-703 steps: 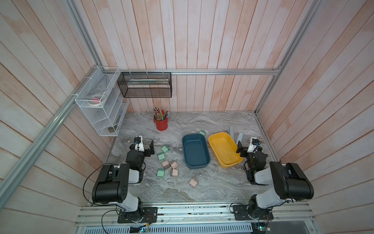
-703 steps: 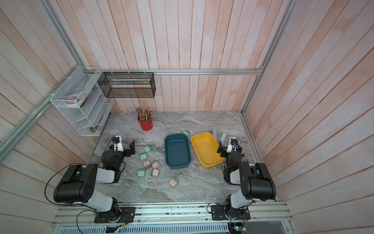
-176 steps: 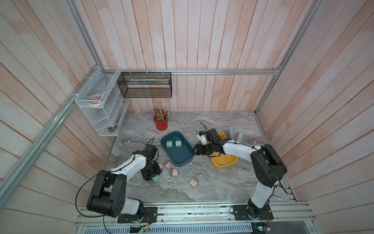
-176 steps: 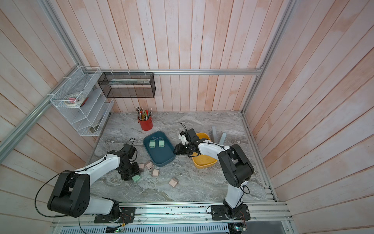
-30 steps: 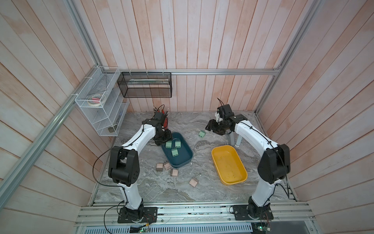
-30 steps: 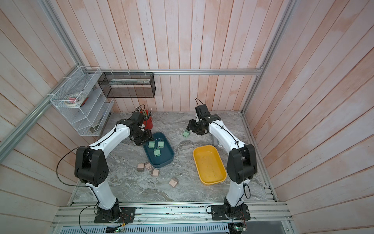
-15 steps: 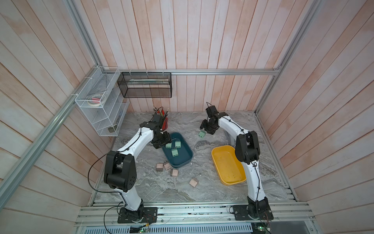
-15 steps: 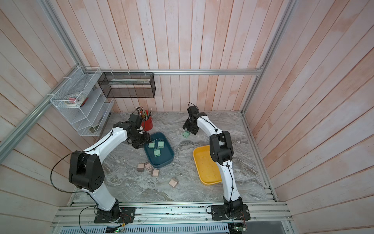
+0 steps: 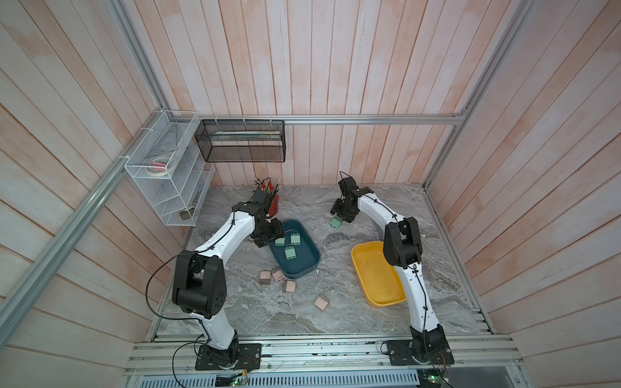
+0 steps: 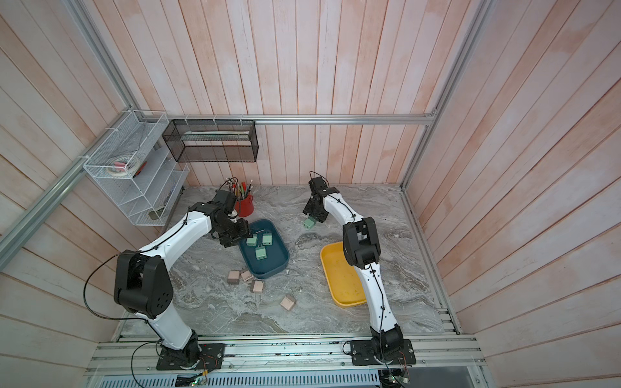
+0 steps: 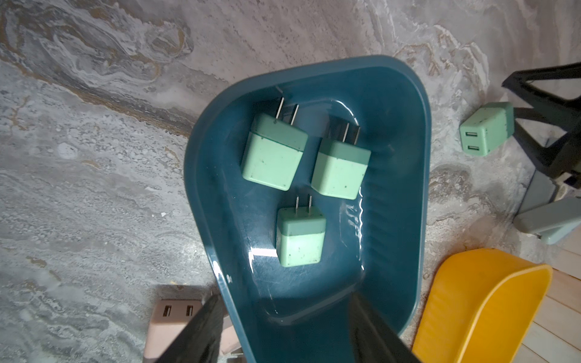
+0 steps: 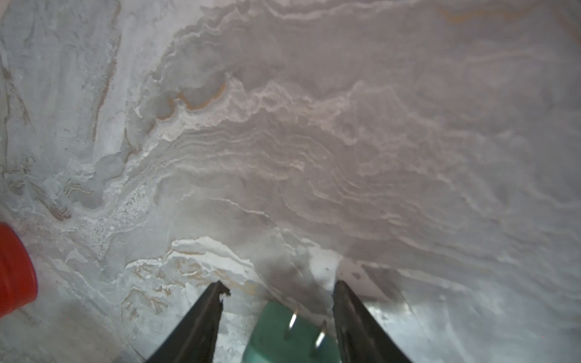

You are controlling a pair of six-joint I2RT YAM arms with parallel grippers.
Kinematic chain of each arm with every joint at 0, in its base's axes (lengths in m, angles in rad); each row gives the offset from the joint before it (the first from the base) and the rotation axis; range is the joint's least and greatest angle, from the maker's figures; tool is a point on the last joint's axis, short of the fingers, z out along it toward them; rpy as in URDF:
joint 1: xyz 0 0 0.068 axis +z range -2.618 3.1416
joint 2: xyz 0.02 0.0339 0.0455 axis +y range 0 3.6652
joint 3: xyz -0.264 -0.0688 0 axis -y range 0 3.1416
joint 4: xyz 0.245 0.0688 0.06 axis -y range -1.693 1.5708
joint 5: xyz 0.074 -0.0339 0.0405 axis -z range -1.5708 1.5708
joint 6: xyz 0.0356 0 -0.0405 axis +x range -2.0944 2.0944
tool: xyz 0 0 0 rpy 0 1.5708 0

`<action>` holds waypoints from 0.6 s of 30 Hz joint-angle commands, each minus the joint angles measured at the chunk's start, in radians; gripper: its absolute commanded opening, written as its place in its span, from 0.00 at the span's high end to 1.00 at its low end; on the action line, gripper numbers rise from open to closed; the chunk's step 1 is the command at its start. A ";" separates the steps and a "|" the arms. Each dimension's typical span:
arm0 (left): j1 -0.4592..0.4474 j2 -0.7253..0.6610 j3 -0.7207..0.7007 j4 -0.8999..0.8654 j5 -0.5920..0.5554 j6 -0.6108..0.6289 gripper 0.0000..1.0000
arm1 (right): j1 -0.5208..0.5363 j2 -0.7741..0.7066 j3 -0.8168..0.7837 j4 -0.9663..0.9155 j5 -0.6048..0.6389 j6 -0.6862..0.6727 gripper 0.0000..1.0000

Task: Place the plugs by color into the storage box
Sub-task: Move the plug to the center of the board.

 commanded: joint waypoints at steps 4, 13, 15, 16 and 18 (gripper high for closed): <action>0.004 -0.013 -0.002 -0.006 0.009 0.008 0.34 | 0.036 0.044 0.007 -0.110 0.035 -0.054 0.46; 0.004 -0.004 -0.018 0.007 0.004 0.004 0.34 | 0.054 -0.054 -0.186 -0.077 0.074 -0.088 0.43; 0.009 0.011 -0.014 -0.010 -0.020 0.008 0.34 | 0.054 -0.060 -0.197 -0.084 0.076 -0.094 0.42; 0.015 0.018 -0.018 -0.012 -0.022 0.011 0.33 | 0.054 -0.062 -0.202 -0.087 0.076 -0.097 0.42; 0.027 0.029 -0.028 -0.005 -0.009 0.015 0.31 | 0.053 -0.068 -0.216 -0.087 0.074 -0.102 0.44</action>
